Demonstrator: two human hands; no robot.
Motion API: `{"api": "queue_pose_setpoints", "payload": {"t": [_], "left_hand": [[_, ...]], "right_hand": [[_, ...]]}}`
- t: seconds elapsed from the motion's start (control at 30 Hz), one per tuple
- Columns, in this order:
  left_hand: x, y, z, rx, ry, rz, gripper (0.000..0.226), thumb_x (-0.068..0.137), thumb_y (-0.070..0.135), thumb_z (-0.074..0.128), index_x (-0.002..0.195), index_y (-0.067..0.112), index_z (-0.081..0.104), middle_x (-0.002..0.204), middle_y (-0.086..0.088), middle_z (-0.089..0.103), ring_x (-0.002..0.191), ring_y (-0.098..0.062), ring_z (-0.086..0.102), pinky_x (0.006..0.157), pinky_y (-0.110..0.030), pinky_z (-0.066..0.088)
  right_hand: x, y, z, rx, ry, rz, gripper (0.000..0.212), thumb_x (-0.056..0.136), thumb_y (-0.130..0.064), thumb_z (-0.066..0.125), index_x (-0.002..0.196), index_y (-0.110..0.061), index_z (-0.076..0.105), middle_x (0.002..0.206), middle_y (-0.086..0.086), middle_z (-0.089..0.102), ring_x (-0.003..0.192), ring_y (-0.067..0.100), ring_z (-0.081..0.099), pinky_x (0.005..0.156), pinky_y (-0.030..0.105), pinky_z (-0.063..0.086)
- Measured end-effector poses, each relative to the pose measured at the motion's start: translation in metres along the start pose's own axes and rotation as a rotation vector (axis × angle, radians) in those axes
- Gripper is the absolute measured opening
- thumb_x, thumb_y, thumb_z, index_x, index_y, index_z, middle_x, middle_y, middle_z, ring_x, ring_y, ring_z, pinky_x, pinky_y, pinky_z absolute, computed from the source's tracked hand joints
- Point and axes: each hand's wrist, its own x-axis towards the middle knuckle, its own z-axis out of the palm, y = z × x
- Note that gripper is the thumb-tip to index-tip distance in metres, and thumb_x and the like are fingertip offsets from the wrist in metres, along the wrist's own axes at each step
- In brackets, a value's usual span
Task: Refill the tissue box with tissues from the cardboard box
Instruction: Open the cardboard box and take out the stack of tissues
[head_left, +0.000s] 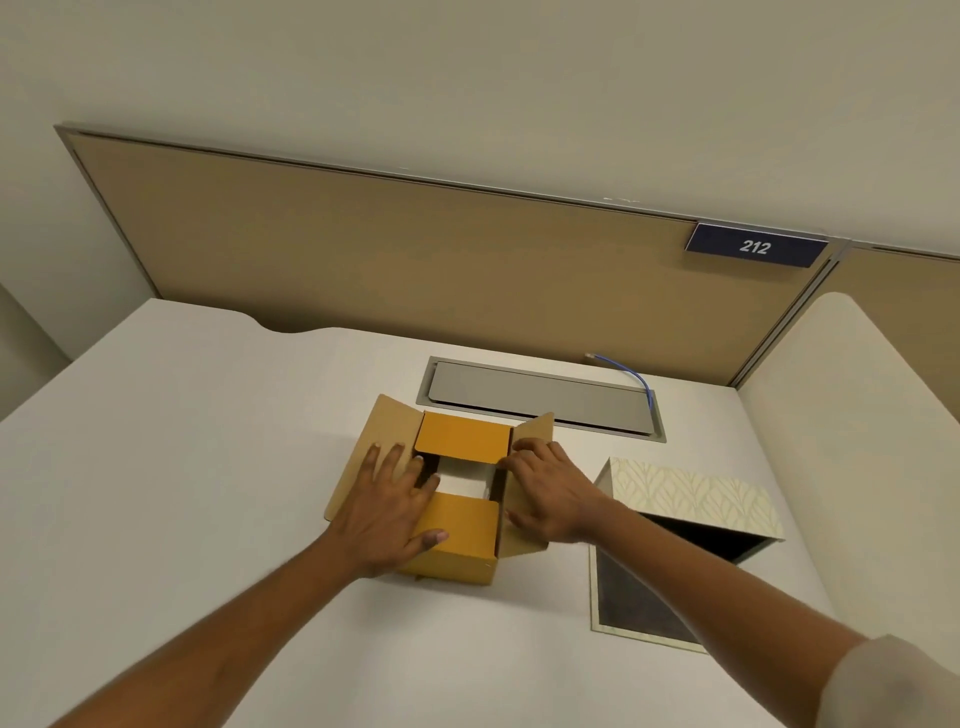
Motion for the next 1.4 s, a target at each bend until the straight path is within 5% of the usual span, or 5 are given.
{"api": "queue_pose_setpoints", "payload": {"t": [0.37, 0.83, 1.07, 1.23, 1.4], "left_hand": [[0.022, 0.022, -0.004, -0.045, -0.081, -0.101, 0.097, 0.079, 0.078, -0.007, 0.115, 0.017, 0.060, 0.139, -0.010, 0.049, 0.141, -0.038, 0.019, 0.112, -0.062, -0.006], [-0.037, 0.041, -0.019, -0.258, 0.425, -0.178, 0.054, 0.096, 0.045, 0.035, 0.064, 0.018, 0.070, 0.114, -0.007, 0.070, 0.125, -0.038, 0.050, 0.104, -0.064, 0.033], [-0.059, 0.055, 0.008, -0.159, 0.237, -0.139, 0.036, 0.064, 0.046, 0.083, 0.050, 0.018, 0.063, 0.112, -0.006, 0.072, 0.115, -0.041, 0.058, 0.106, -0.054, 0.019], [-0.049, 0.056, 0.009, -0.134, 0.136, -0.220, 0.039, 0.053, 0.047, 0.088, 0.050, 0.018, 0.063, 0.113, -0.009, 0.071, 0.112, -0.045, 0.059, 0.107, -0.054, 0.011], [-0.039, 0.056, 0.003, -0.123, 0.033, -0.275, 0.039, 0.044, 0.050, 0.090, 0.050, 0.020, 0.065, 0.112, -0.009, 0.071, 0.110, -0.044, 0.061, 0.107, -0.058, 0.015]], "right_hand": [[0.065, -0.003, 0.008, -0.212, -0.190, 0.145, 0.046, 0.093, -0.045, 0.054, 0.118, -0.006, 0.053, 0.110, 0.015, 0.065, 0.118, 0.036, 0.046, 0.090, 0.046, 0.040], [0.114, 0.030, -0.003, 0.009, -0.311, 0.165, 0.063, 0.086, -0.044, 0.065, 0.134, -0.011, 0.041, 0.113, 0.012, 0.057, 0.112, 0.030, 0.047, 0.094, 0.043, 0.031], [0.131, 0.062, -0.018, 0.287, -0.296, 0.347, 0.052, 0.101, -0.051, 0.037, 0.133, -0.011, 0.046, 0.122, 0.012, 0.063, 0.120, 0.029, 0.050, 0.103, 0.046, 0.026], [0.144, 0.074, -0.006, 0.081, -0.164, 0.474, 0.057, 0.100, -0.055, 0.033, 0.119, -0.004, 0.047, 0.111, 0.014, 0.060, 0.110, 0.035, 0.047, 0.090, 0.045, 0.032], [0.154, 0.071, 0.007, -0.054, -0.121, 0.536, 0.059, 0.097, -0.050, 0.044, 0.133, -0.003, 0.038, 0.129, 0.018, 0.056, 0.136, 0.043, 0.026, 0.104, 0.050, 0.027]]}}
